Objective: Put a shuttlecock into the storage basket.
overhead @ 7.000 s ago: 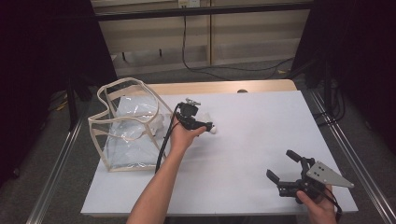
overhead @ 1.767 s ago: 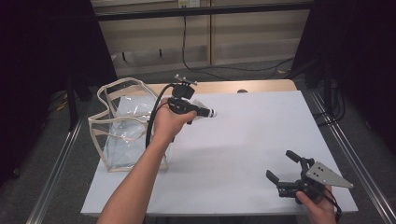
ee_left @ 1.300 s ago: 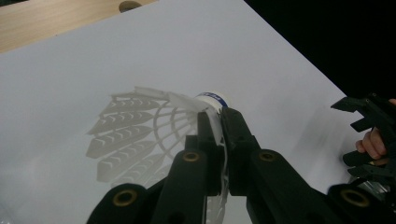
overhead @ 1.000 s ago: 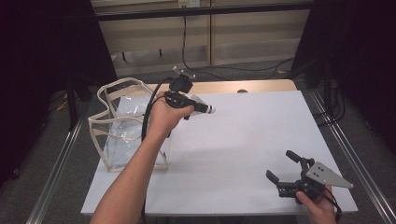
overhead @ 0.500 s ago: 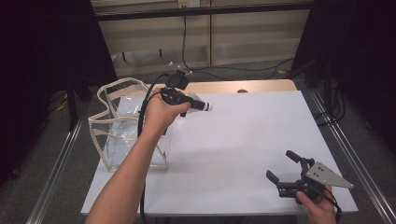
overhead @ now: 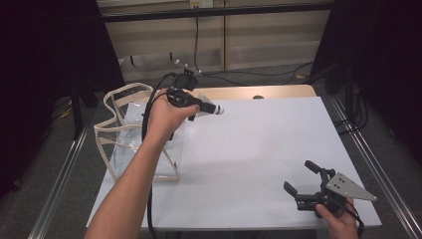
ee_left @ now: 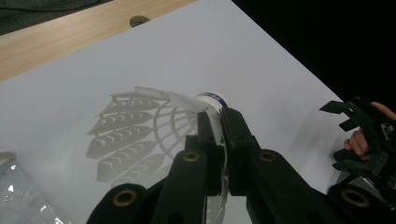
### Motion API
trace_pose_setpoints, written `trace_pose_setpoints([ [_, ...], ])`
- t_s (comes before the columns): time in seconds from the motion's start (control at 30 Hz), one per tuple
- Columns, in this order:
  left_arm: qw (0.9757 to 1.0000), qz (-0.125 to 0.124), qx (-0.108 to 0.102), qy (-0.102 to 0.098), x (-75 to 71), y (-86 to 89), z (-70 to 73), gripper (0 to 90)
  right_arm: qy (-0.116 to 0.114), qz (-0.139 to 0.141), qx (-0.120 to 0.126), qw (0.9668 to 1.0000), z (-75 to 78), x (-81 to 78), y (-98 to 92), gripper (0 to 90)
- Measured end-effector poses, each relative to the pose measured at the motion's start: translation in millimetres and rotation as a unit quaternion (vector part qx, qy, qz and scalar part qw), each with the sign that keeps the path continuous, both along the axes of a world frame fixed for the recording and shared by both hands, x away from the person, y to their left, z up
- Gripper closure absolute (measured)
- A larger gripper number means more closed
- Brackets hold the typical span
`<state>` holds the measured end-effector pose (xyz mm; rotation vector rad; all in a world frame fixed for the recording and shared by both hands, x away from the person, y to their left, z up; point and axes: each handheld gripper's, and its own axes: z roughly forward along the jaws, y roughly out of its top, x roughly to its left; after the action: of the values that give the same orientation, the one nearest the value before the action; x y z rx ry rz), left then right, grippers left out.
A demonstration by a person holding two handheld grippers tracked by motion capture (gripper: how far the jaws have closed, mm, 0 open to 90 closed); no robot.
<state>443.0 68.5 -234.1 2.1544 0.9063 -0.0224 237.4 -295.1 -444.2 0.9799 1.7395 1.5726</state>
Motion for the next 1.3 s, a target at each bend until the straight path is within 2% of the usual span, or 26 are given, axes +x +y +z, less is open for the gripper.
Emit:
trace_pose_setpoints([
  [0.5,1.0000,0.004,0.002,-0.002,0.0,9.3,14.7,87.8,0.000,0.000,0.000,1.0000,0.1,0.0,-0.1,0.7],
  [1.3,0.9999,0.012,0.006,-0.006,0.6,23.7,26.2,87.9,0.000,-0.001,0.000,1.0000,0.1,0.1,0.1,0.7],
])
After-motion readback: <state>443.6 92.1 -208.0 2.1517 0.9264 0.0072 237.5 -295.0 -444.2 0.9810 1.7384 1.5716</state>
